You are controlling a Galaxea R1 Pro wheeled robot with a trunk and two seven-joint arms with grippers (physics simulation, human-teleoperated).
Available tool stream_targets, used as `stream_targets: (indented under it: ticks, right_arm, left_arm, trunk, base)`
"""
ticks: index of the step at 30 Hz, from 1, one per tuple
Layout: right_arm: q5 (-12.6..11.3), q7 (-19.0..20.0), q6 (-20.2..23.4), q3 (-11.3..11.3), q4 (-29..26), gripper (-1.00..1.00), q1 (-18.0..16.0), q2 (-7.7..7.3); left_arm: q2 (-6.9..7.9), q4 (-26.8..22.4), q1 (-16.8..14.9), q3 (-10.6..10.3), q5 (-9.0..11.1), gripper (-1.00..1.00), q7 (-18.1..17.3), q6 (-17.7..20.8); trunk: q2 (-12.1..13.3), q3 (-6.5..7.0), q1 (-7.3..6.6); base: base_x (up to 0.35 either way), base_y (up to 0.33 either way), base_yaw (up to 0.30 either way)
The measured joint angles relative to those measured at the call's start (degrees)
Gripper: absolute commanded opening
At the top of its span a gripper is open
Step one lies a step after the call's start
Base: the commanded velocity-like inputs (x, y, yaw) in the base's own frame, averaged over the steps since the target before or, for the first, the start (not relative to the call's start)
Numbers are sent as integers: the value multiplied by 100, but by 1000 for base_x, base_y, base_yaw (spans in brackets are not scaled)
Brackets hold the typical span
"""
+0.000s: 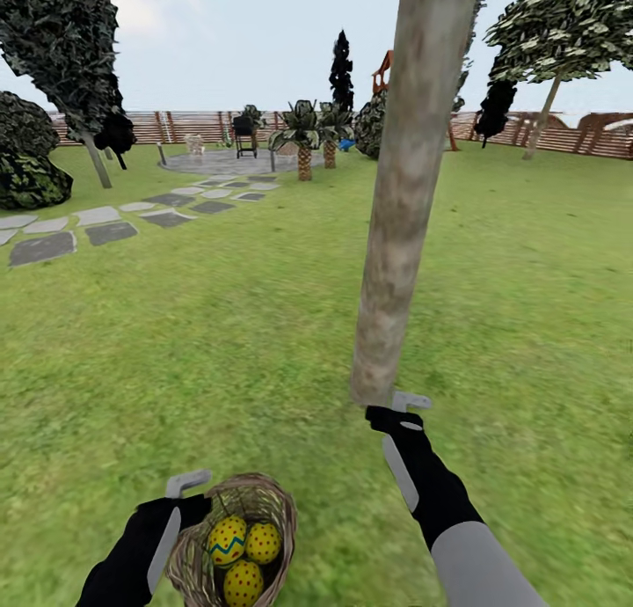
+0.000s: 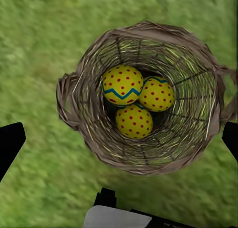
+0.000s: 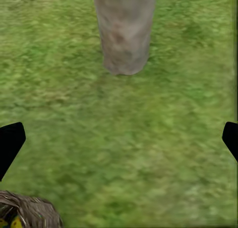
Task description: Take the three Easter eggs out of the wicker basket on the lawn in the garden, then place them on the lawn next to a single tree (choose any tree) so that all three eggs are next to the same tree and none are left in the basket.
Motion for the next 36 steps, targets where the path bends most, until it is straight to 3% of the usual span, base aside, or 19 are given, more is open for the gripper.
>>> stream_targets:
  ticks: [15, 36]
  right_arm:
    - [-33, -2, -58, 275, -21, 100, 8, -27]
    - [-26, -10, -62, 295, -30, 100, 8, -35]
  left_arm:
    - [2, 0, 1, 0, 6, 100, -24, -42]
    - [2, 203, -8, 0, 6, 100, -26, -313]
  trunk:
    - [0, -6, 0]
    - [-844, -385, 462]
  base:
    - [0, 0, -33]
    - [0, 0, 0]
